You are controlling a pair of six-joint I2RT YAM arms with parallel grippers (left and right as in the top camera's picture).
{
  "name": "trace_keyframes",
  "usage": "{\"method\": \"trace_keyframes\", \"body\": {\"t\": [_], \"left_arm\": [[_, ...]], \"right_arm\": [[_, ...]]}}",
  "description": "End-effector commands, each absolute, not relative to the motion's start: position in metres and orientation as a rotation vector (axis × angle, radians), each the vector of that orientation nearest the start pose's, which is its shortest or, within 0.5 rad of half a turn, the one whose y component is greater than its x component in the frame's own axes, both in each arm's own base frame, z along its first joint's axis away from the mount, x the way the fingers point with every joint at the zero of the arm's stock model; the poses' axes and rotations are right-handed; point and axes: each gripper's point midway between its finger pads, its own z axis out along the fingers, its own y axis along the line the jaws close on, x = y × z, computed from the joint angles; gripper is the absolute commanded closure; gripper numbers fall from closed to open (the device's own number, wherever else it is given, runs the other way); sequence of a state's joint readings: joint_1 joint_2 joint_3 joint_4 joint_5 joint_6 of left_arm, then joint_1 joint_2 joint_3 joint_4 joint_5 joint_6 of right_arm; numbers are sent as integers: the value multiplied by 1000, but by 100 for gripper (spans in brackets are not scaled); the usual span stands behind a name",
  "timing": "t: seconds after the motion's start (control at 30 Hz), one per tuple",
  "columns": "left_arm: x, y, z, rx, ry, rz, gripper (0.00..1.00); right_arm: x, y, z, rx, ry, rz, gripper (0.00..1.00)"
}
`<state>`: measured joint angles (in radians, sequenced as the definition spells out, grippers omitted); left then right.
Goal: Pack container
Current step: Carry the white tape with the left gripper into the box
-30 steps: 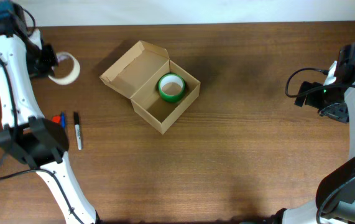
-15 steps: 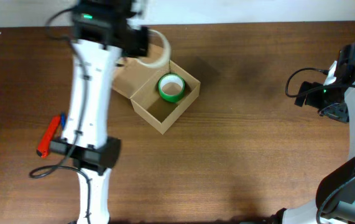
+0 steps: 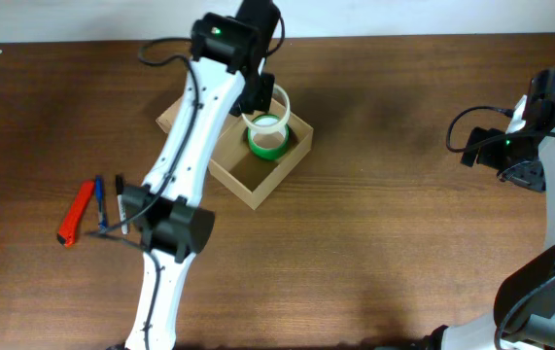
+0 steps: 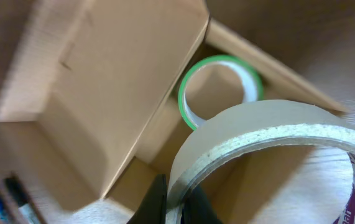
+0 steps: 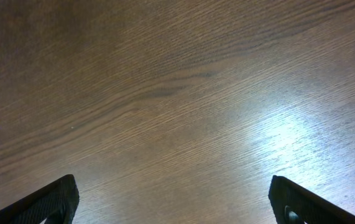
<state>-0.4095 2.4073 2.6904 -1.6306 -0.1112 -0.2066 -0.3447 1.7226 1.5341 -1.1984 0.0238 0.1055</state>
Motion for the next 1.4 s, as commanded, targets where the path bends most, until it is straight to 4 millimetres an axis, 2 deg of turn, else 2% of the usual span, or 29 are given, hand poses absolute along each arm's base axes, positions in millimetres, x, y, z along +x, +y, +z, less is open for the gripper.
{"method": "trace_keyframes", "body": {"t": [0.0,0.13,0.33,0.73,0.97,1.1,1.37], "left_arm": [[458,-179,137,263,2975,55,98],[461,-180,114,269,3009,73,98],[461,-183,92,282,3053,70,98],[471,-187,75,285,3040,66,98],[471,-186,55,290,3073,86,98],[473,-186,55,288,3064,92,97],[473,-186,55,288,3062,91,79]], "right_arm": [[334,-124,142,680,2890,-52,1],[334,-124,142,680,2890,-52,1],[334,-124,142,680,2890,-52,1],[334,-124,142,680,2890,-52,1],[334,-124,142,679,2890,-52,1],[334,-124,142,680,2890,-52,1],[334,-124,142,680,2890,-52,1]]}}
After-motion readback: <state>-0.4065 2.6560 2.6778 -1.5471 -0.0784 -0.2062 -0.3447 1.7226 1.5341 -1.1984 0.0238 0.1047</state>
